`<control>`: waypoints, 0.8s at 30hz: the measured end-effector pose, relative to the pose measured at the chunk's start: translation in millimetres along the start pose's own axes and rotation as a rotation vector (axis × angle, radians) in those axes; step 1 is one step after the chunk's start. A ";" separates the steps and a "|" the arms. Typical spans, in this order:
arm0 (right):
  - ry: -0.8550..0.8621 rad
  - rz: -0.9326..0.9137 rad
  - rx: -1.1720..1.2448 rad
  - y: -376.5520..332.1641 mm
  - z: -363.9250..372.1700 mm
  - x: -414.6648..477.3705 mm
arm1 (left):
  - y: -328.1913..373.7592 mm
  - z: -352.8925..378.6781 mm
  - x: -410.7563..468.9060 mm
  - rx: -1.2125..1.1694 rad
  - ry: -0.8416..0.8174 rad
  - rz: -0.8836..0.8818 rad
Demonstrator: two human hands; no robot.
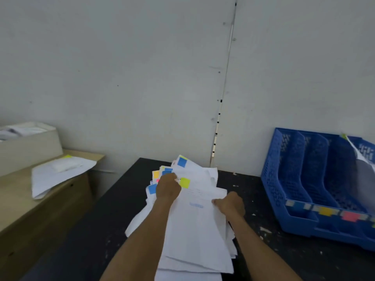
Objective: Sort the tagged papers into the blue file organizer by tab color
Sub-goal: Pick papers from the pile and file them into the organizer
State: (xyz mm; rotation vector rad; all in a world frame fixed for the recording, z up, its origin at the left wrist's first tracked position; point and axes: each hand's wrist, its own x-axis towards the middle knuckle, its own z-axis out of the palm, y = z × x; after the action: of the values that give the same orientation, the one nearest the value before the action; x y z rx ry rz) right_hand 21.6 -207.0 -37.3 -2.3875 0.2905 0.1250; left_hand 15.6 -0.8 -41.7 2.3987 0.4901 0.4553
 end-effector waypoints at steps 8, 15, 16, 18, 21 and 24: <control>0.216 -0.006 0.036 -15.9 9.0 -14.7 | -38.6 0.8 -15.2 -0.015 -0.090 0.018; 0.292 -0.202 0.191 -17.0 -10.2 -17.7 | -22.5 3.7 -19.7 -0.108 -0.006 -0.044; 0.291 -0.238 0.225 -18.1 -14.4 -17.1 | -18.0 3.9 -20.4 -0.120 0.005 -0.036; 0.286 -0.304 0.285 -20.0 -22.8 -17.1 | -10.3 5.7 -22.0 -0.128 0.029 0.005; 0.307 -0.381 0.353 -24.7 -37.8 -21.0 | 4.6 8.9 -23.5 -0.130 0.027 0.116; 0.378 -0.449 0.428 -27.6 -61.4 -24.9 | 33.3 17.0 -22.6 -0.185 0.013 0.220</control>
State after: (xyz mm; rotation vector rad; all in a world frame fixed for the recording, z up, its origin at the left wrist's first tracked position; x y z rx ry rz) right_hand 4.6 -224.2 30.4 -1.9764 -0.0515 -0.5465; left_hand 11.0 -44.0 -37.0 2.2792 0.1799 0.5862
